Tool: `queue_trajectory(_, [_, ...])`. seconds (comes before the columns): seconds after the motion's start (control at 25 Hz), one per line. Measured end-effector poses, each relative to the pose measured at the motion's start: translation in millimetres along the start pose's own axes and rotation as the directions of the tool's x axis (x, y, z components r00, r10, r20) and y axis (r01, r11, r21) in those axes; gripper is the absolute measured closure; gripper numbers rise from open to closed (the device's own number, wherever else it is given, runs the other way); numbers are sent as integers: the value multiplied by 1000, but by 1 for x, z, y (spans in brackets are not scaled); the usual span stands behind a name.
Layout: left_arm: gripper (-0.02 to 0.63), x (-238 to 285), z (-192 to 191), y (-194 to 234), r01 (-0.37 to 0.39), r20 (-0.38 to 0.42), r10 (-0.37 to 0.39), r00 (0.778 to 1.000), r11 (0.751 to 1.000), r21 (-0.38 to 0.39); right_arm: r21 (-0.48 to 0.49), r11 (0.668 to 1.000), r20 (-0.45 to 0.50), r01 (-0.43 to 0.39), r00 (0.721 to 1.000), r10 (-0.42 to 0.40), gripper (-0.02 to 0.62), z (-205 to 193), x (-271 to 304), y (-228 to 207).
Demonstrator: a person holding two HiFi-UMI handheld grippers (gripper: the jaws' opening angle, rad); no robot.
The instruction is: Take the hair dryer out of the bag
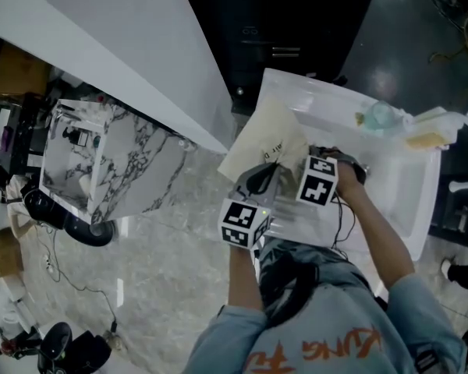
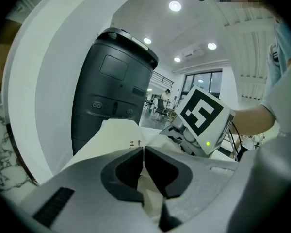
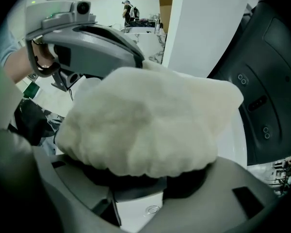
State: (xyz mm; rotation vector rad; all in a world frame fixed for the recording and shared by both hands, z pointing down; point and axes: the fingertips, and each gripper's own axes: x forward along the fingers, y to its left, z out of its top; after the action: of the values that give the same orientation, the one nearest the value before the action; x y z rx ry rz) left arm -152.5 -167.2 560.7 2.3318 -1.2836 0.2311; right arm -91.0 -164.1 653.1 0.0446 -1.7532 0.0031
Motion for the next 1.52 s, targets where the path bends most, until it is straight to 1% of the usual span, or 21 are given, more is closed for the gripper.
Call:
queue_trajectory(0.12, [594,-6,4,1,7,21,-7,1000,1000,-2,36,999,63,3,998,-6,381,-2,-3,2])
queue_trajectory(0.24, [576,-18,6,16,-39,36,39,999,999,11,105,994,126,8,992,-22,439,-5,-6,4])
queue_trajectory(0.32, [546,-28,3,30,-87,30,86,996,996,9,179,983,196,-38,981,3,514,-4,-9,9])
queue_trajectory(0.36, [536,-33,-2,38,-122,11,122,993,992,15,224,972,241,-75,970,19,569,-4,-11,12])
queue_trajectory(0.44, [527,-40,-15,53,-197,-55,200,978,979,54,288,951,299,-115,954,25,572,-5,-13,13])
queue_trajectory(0.52, [513,-42,-25,63,-254,-101,264,959,962,103,322,940,323,-117,946,7,573,-7,-15,12])
queue_trajectory(0.56, [507,-44,-29,68,-279,-115,292,950,953,114,339,934,336,-115,942,-6,574,-7,-17,11])
queue_trajectory(0.64, [491,-46,-37,77,-330,-137,344,929,937,118,380,918,372,-110,927,-44,574,-10,-20,7])
queue_trajectory(0.72, [471,-47,-47,85,-364,-165,379,910,924,114,435,892,422,-121,903,-83,574,-16,-26,2])
queue_trajectory(0.76, [455,-46,-51,88,-372,-180,386,905,922,109,461,877,449,-137,888,-98,574,-18,-30,0])
queue_trajectory(0.84, [446,-44,-57,88,-375,-193,388,901,921,102,501,851,488,-161,864,-124,574,-24,-38,-1])
queue_trajectory(1.04, [446,-37,-59,79,-357,-207,381,901,923,144,555,818,517,-153,833,-195,574,-41,-56,-2])
queue_trajectory(1.16, [446,-36,-58,78,-357,-214,385,898,920,161,583,800,522,-141,819,-236,574,-53,-67,-4])
queue_trajectory(1.28, [446,-35,-62,76,-355,-242,395,886,915,194,615,778,520,-128,808,-278,574,-69,-78,-6])
queue_trajectory(1.4, [446,-37,-60,77,-366,-247,412,877,906,212,647,754,511,-112,797,-321,574,-85,-89,-8])
queue_trajectory(1.48, [446,-37,-59,76,-367,-246,413,877,906,212,667,738,504,-102,791,-346,574,-96,-95,-7])
queue_trajectory(1.52, [446,-36,-60,73,-361,-244,405,881,909,208,676,731,500,-97,789,-358,575,-101,-98,-7])
